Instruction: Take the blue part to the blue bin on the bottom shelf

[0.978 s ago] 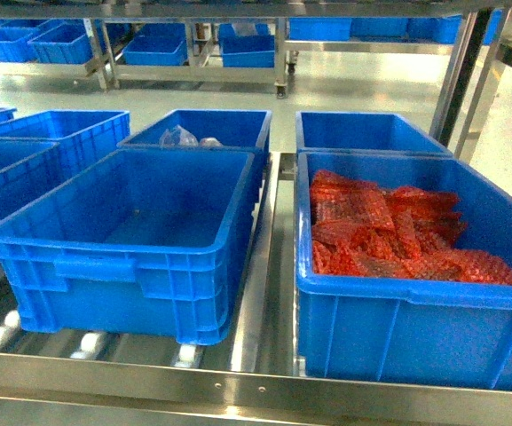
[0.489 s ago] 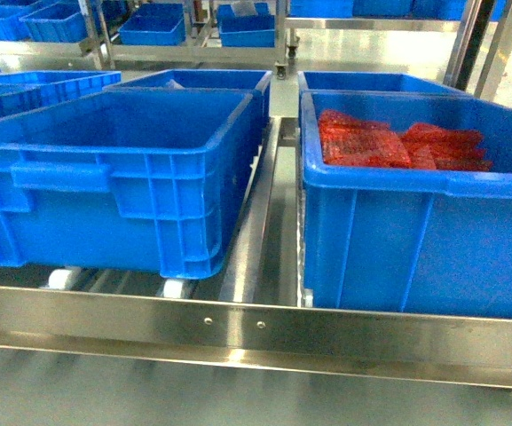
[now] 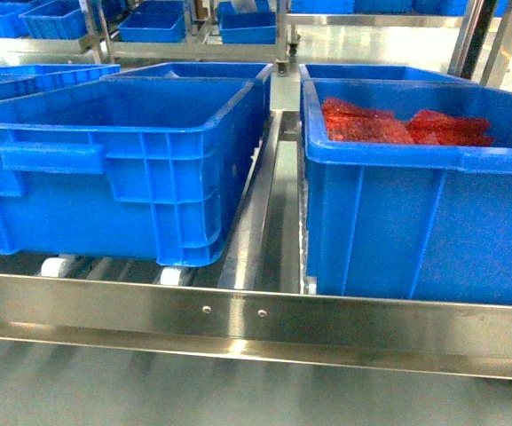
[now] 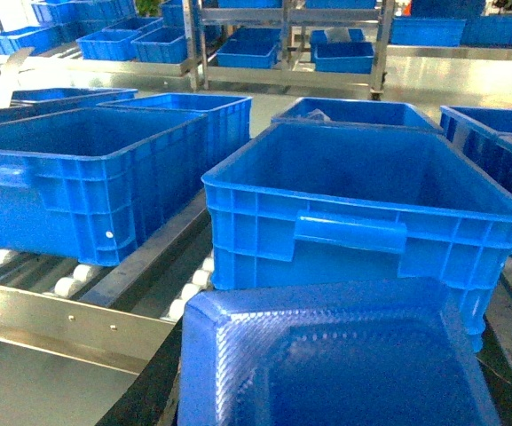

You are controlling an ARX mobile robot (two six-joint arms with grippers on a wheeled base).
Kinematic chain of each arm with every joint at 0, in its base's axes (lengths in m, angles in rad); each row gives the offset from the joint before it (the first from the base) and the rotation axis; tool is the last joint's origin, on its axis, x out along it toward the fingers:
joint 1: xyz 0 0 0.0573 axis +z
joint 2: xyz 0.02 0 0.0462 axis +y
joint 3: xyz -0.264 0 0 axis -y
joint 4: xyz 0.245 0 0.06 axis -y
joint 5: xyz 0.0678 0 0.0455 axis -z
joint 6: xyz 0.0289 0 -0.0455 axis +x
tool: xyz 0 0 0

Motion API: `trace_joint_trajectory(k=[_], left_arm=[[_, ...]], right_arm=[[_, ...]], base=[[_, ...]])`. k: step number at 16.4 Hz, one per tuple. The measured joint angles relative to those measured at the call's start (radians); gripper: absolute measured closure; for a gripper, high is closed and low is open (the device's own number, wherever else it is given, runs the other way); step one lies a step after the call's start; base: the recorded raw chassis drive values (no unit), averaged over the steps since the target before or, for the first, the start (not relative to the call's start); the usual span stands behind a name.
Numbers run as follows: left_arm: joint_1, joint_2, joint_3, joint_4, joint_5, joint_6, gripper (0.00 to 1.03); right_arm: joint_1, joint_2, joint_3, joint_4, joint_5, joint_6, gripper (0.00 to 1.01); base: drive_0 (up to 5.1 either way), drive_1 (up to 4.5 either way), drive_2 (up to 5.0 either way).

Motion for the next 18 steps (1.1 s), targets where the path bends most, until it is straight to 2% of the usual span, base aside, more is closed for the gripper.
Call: trace_joint_trajectory(k=[15,18], left_arm=[[0.000,0.002,0.000,-0.004,0.000,0.000,0.59],[0.000,0.006,0.000,-0.006,0.000,0.000,0.59]], right_arm=[[0.000,0.000,0.000,-0.003,0.000,0.000,0.03],[0.000,0.000,0.000,-0.004,0.000,0.000,0.03]], base=[[-0.1,4.23,-4.4],[0.0,1.23,-1.3]])
